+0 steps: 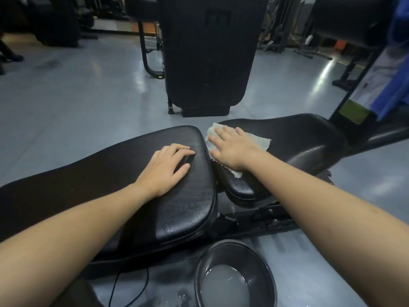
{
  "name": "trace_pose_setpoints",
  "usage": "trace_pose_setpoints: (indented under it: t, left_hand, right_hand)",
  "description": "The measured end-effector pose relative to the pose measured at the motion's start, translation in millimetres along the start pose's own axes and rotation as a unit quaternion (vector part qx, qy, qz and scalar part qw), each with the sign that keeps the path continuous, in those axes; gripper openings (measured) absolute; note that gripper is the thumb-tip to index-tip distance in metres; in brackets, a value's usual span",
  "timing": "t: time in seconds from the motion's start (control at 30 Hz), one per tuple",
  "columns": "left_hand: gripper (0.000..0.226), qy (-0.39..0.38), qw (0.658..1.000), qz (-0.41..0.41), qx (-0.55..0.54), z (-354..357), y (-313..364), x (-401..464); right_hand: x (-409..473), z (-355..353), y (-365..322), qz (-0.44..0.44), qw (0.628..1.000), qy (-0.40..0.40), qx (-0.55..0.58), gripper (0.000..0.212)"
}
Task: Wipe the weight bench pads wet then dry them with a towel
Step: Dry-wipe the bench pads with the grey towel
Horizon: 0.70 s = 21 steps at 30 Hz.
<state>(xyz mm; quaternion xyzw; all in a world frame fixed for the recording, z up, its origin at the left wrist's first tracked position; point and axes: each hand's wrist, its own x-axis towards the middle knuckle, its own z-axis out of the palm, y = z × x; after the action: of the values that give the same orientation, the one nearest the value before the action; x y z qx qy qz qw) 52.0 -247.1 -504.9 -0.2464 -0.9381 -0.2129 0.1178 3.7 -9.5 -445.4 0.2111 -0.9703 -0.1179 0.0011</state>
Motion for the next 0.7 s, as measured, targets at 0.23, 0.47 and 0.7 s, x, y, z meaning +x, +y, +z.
trace_pose_setpoints:
  t: [0.23,0.47,0.7]
  left_hand:
    - [0.049,-0.011,1.0,-0.01,0.009,-3.0,4.7,-3.0]
    - [0.041,0.0,1.0,-0.011,0.009,-2.9,5.7,-5.2]
    - [0.042,-0.003,1.0,-0.014,0.001,-1.0,1.8,-3.2]
  right_hand:
    - [-86.7,7.3,-27.9,-0.002,0.999,0.037,-0.019,0.07]
    - [-132.7,25.9,-2.8,-0.058,0.993,0.092,-0.037,0.092]
    - [-152.1,30.1,79.4,-0.106,0.987,0.116,0.038,0.101]
